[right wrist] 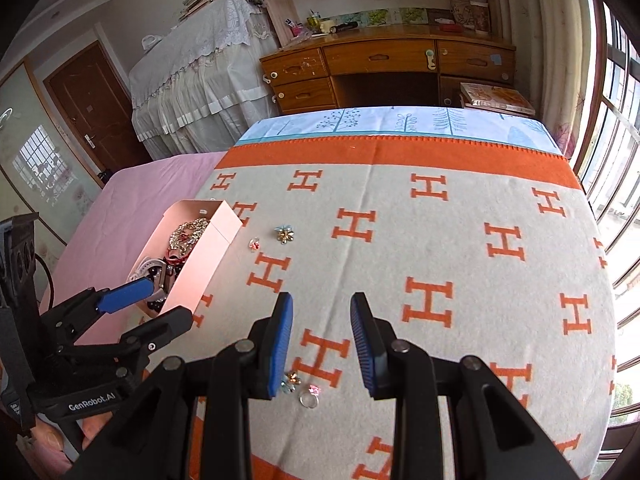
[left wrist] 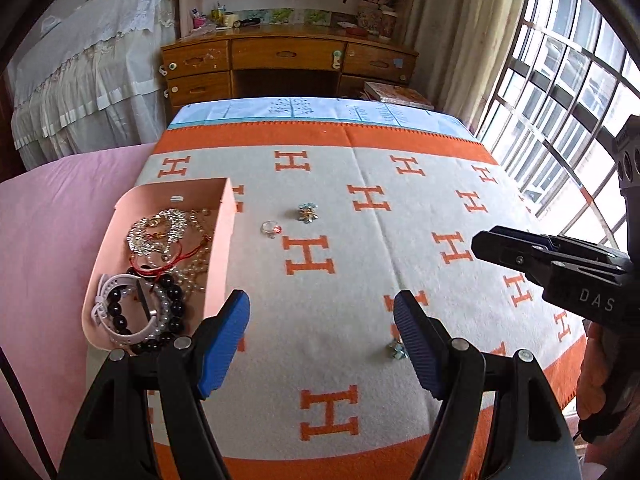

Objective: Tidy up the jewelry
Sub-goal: 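Withdraw both tools from the box and reach left tool toward blue flower brooch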

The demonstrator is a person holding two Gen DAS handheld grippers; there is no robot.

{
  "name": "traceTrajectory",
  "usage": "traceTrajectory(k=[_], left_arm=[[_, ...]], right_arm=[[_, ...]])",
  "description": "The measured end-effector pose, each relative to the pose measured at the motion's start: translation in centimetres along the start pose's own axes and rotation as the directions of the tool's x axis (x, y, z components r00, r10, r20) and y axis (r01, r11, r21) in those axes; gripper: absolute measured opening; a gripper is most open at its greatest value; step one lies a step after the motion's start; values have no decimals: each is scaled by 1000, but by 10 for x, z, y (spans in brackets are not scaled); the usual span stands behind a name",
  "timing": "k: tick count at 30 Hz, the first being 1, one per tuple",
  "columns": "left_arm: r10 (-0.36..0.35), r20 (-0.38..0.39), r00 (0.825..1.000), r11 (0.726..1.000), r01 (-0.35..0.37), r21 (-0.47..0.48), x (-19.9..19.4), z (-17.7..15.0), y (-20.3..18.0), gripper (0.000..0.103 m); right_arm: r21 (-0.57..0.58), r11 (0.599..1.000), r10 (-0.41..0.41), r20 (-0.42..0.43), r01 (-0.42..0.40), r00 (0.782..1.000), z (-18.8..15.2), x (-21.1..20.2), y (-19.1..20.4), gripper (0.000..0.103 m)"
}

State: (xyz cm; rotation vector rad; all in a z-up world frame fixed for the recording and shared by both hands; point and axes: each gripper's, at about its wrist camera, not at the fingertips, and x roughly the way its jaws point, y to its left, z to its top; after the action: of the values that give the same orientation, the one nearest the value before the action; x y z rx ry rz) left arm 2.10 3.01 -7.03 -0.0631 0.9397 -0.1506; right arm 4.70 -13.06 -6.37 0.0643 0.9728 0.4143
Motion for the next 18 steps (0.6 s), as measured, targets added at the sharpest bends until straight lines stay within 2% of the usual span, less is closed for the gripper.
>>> traceTrajectory(k=[7, 13, 15, 17, 18], left_arm=[[-51, -31, 998, 990, 55, 128, 15, -24, -34, 73], [-72, -99, 992, 992, 82, 95, 43, -33, -45, 72], [-69, -115, 991, 993, 79, 85, 51, -33, -47, 66], [-65, -135, 989, 994, 75, 73, 59, -33, -50, 53], [-64, -146, 987, 995, 75, 64, 62, -34, -50, 51]], right_arm=[[-29, 1000, 7, -41, -8, 999, -32, 11, -17, 30], [-77, 997, -9, -59, 5, 998, -63, 19, -20, 30], [-81, 997, -2, -55, -2, 998, -69, 20, -21, 30], [-84, 996, 0, -55, -5, 998, -73, 20, -23, 30], [-85, 996, 0, -55, -4, 998, -74, 21, -24, 30]])
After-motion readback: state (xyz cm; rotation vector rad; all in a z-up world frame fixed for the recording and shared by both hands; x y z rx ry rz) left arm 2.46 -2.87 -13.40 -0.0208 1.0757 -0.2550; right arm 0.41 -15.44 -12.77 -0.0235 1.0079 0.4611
